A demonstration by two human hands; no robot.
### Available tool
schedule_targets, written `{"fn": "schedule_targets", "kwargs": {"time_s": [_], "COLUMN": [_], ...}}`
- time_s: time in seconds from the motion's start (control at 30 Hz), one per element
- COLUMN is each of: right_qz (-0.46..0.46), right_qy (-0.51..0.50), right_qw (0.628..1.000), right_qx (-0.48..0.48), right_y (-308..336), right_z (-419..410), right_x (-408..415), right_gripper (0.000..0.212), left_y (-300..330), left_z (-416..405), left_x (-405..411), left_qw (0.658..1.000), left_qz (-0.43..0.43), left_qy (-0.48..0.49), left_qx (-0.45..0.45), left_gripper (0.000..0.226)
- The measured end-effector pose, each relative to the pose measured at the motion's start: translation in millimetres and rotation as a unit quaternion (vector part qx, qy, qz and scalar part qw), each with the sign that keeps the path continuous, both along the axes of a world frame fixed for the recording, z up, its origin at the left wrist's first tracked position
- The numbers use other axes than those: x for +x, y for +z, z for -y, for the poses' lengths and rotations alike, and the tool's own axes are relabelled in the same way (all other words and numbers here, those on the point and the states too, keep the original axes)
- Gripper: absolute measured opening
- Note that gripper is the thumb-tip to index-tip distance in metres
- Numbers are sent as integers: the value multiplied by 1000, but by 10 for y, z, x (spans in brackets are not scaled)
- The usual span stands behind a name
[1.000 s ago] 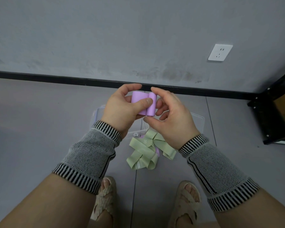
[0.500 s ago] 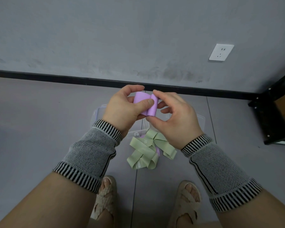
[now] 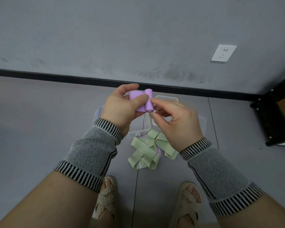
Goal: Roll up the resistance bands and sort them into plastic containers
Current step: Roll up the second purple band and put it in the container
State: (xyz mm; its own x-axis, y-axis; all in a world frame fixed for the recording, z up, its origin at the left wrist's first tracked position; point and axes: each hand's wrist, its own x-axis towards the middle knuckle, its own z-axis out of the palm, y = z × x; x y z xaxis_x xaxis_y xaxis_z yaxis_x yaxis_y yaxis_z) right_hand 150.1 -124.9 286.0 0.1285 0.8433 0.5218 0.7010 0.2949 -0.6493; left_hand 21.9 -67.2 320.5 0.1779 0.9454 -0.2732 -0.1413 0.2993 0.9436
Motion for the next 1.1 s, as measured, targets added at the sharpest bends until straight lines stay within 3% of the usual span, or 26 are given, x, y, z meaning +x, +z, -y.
{"fn": "schedule_targets", "kwargs": {"time_s": [0.27, 0.57, 0.63, 0.7, 0.77, 0.87, 1.1], "right_qz": [-8, 57, 48, 11, -28, -25, -7], "right_qy": [4, -68, -63, -32, 2, 17, 8], "right_qw": [999, 993, 995, 999, 988, 983, 992], "right_qx": [33, 84, 53, -41, -149, -182, -123], "right_y": [-42, -92, -65, 5, 64, 66, 33], "right_z": [-3, 15, 21, 7, -12, -16, -21], "right_x": [-3, -64, -66, -51, -24, 14, 55], "right_gripper": [26, 18, 19, 25, 54, 78, 55], "left_y": [23, -3, -25, -54, -86, -103, -103], "left_z": [19, 36, 24, 10, 2, -2, 24], "left_x": [10, 50, 44, 15, -21, -31, 5], "left_qw": [999, 999, 999, 999, 997, 991, 991], "left_qz": [16, -2, -13, -23, -56, -98, -66], "left_qy": [-29, -47, -41, -28, -24, -45, -94], "left_qx": [4, 10, 16, 27, 52, 85, 64], "left_gripper": [32, 22, 24, 30, 38, 47, 49]}}
